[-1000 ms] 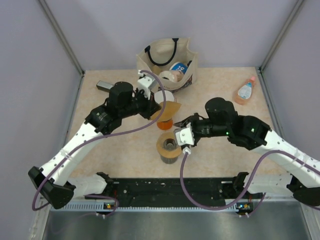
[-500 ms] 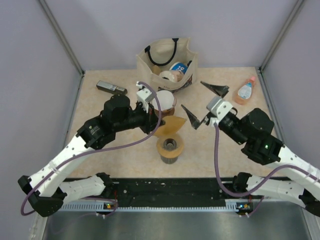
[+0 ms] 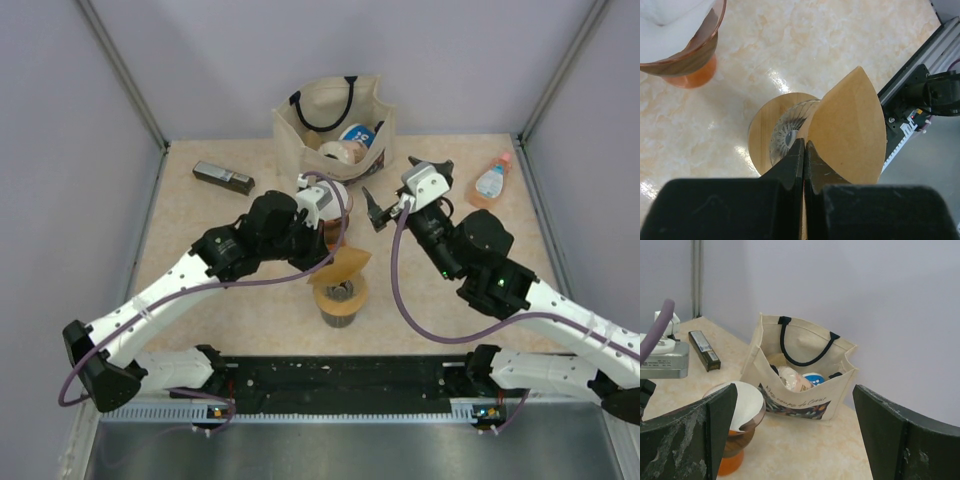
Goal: Place the coffee filter in the dripper
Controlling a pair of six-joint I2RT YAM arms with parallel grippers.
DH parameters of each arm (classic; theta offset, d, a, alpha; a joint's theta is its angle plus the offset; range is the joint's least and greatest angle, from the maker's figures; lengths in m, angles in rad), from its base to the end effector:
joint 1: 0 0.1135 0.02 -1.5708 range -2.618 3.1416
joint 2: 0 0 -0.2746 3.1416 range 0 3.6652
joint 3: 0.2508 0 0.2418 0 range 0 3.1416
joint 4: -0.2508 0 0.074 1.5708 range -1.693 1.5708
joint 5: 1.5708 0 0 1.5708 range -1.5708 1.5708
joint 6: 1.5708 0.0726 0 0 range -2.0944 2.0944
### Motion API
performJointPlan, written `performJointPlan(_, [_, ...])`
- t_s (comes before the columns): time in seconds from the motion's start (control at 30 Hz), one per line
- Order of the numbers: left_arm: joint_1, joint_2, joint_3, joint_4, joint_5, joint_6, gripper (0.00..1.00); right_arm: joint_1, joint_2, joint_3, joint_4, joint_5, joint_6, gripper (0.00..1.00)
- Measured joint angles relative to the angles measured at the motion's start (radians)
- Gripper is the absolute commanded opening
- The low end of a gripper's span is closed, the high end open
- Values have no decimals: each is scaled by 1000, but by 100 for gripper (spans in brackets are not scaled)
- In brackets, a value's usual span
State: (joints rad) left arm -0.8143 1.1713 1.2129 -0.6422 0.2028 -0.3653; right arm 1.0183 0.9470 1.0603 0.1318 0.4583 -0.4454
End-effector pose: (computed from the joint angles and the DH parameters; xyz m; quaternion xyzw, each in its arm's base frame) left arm 0.1709 -0.2024 0.3542 0.2419 0.8475 -0.3324 0.3357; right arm 0.1431 0.1708 0.4562 -0.2673 0.5655 0.0828 0.7759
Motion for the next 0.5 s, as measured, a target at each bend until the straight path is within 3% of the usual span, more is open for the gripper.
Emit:
performJointPlan(0.13, [0,23,-1,-15,-19,-5,14,0,-5,0,-22,23,27,99])
performJointPlan(0.27, [0,29,-1,-17,-40,-11,40,0,-5,0,-73,73,98,99])
performJointPlan(0.33, [0,34,-1,-18,-45,-12,46,0,-5,2,-118,94,152,99])
performJointPlan(0.5, [0,29,-1,-11,-36,-10,85,0,-1,23,-268,115,312,99])
